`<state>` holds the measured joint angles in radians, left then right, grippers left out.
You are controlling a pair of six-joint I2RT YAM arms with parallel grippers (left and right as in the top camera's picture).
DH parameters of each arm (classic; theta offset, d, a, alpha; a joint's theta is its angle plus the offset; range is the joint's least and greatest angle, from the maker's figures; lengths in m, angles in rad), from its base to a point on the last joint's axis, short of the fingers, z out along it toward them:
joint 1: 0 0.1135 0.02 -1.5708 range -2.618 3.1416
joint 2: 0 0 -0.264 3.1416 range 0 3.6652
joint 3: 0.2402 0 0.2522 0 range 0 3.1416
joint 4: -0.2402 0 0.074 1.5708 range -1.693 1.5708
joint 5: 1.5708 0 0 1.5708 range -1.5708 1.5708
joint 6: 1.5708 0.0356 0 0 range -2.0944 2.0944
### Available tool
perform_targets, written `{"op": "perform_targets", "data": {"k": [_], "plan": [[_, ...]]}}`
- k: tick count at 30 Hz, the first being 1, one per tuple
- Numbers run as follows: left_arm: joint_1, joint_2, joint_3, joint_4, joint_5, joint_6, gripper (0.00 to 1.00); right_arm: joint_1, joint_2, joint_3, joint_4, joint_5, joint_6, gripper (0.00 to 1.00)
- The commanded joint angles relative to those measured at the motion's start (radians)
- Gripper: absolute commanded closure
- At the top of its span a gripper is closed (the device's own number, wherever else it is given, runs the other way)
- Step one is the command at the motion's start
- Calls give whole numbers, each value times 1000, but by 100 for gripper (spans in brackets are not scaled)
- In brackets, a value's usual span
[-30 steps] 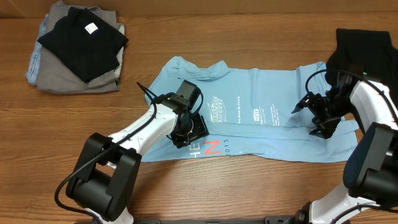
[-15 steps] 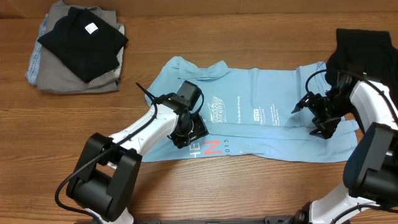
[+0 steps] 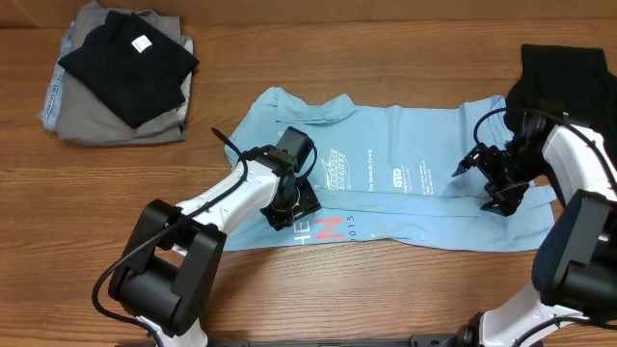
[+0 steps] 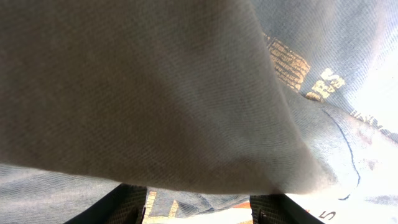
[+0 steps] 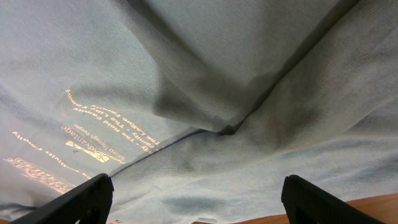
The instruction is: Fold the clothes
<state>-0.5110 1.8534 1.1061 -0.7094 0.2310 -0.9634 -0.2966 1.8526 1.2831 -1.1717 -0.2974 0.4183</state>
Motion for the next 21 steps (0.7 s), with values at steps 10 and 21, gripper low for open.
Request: {"op": "perform_targets", "data": {"k": [10, 21], "plan": [[-9, 29, 2, 8, -23, -11, 61, 4, -12, 21, 0, 34, 0, 9], [-9, 29, 3, -13, -2, -2, 64, 4, -12, 21, 0, 34, 0, 9]]}}
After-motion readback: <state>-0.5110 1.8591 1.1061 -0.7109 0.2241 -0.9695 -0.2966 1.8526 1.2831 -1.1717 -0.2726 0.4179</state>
